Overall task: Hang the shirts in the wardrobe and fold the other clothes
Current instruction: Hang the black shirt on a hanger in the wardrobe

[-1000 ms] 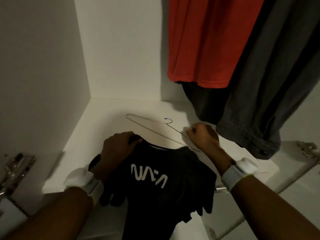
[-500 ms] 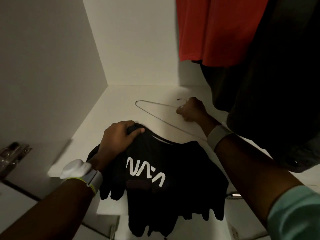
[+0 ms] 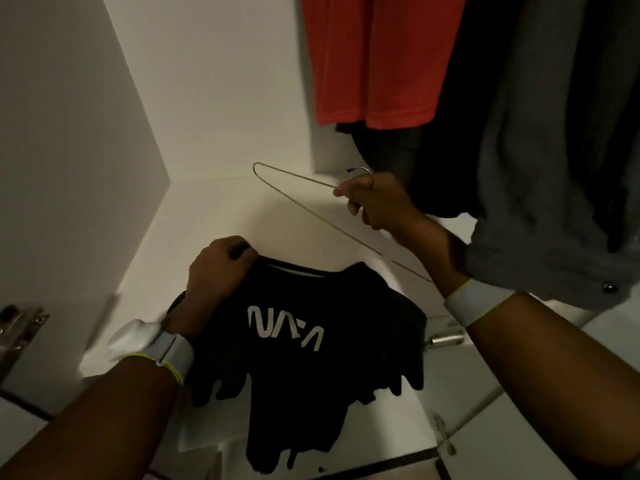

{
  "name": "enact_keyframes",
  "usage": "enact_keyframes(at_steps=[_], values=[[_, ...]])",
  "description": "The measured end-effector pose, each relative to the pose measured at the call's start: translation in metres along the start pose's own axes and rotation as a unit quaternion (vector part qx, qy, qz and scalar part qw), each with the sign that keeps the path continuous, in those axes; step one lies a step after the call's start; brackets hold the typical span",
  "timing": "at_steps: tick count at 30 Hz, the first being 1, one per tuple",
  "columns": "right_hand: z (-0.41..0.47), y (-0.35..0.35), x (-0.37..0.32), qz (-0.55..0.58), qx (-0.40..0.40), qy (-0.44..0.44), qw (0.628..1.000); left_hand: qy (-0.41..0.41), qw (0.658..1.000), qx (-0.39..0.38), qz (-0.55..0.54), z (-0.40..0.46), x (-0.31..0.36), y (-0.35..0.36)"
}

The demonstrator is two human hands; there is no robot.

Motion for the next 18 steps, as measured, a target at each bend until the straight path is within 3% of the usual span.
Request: enact_keyframes(at_steps=[10, 15, 18], values=[[-0.136, -0.052, -0.038, 0.112, 0.089, -0.072, 0.987, 0.079, 0.992, -0.084, -0.047, -0.008, 0.001, -0.007], [-0.192, -0.068, -0.043, 0.196, 0.108, -0.061, 0.973, 0.01, 0.991, -0.09, -0.101, -0.015, 0.018, -0.025], [-0.23, -0.076, -0.044, 0.265, 0.095, -0.066, 0.957, 0.041, 0.985, -0.109, -0.129, -0.036, 0.051, -0.031]])
Point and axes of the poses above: each hand's wrist, its own z-axis towards the middle knuckle, its own y-axis out of the palm, x = y × z, the point moved 3 cm from there along z, towards the middle knuckle, and after that the axes turned 8 degrees about x, right-handed, at the moved point
